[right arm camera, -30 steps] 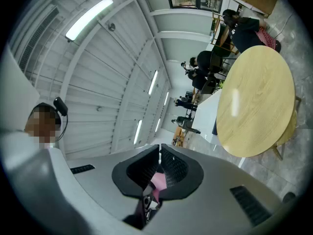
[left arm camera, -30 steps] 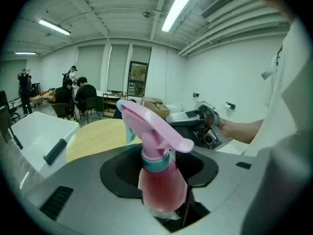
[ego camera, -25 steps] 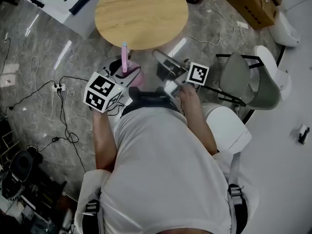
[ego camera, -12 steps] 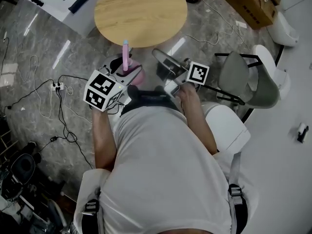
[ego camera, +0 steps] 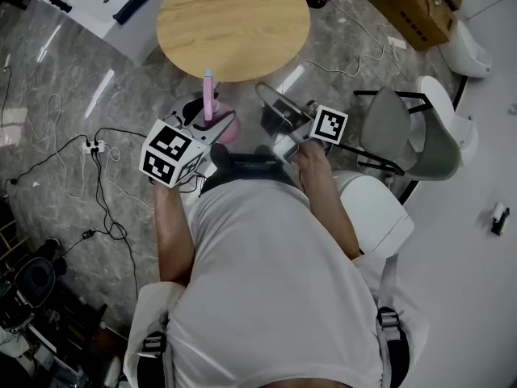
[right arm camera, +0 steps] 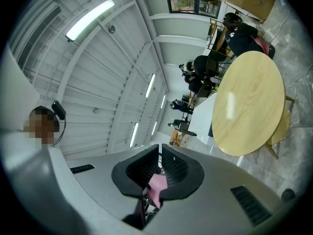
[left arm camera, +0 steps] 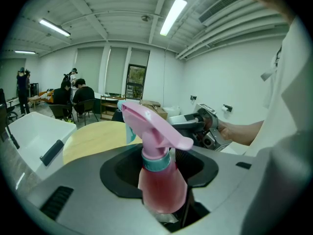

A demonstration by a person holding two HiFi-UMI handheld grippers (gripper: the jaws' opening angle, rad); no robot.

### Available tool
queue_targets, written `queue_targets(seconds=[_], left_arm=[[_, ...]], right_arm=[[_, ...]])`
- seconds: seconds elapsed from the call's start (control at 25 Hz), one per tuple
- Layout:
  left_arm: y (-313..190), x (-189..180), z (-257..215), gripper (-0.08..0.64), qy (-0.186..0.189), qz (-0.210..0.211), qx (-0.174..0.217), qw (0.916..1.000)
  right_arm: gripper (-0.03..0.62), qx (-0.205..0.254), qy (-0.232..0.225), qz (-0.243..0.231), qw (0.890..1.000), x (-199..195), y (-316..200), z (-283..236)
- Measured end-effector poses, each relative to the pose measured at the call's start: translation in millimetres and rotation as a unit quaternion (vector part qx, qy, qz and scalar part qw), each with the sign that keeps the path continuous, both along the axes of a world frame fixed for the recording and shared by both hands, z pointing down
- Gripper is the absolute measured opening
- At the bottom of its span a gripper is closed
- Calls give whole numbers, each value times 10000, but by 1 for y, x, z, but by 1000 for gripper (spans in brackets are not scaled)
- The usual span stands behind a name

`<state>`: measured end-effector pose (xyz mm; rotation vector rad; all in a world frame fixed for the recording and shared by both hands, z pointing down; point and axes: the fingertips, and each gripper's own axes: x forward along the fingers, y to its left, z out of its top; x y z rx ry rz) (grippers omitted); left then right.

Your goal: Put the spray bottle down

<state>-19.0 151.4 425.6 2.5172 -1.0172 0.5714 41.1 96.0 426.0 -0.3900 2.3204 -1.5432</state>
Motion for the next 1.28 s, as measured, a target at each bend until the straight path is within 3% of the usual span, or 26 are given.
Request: queue_targets(seconds=[0.28,0.52,0.72,0.96,1.28], left_arm=[[-2,-2,7,205,132,18,-68,9999],[-10,-22,19,204,148,21,-370,9992],[-20,-38,41,204,-207,-79,-643,9977],[-33,-49,55,202,-817,-92,-601,9948],[-50,-55,56,202,-1096,46,-495,9927]], right_arm=[[26,-12,67,35,10000,-1,-1,2],[26,28,231,43,9997,-21,-4,3],[26,94,348,-3,9993,-35,-4,5],[26,184,407,18,9990,-46,-3,2],[26,238,429,97,9987,-57,-10,0]])
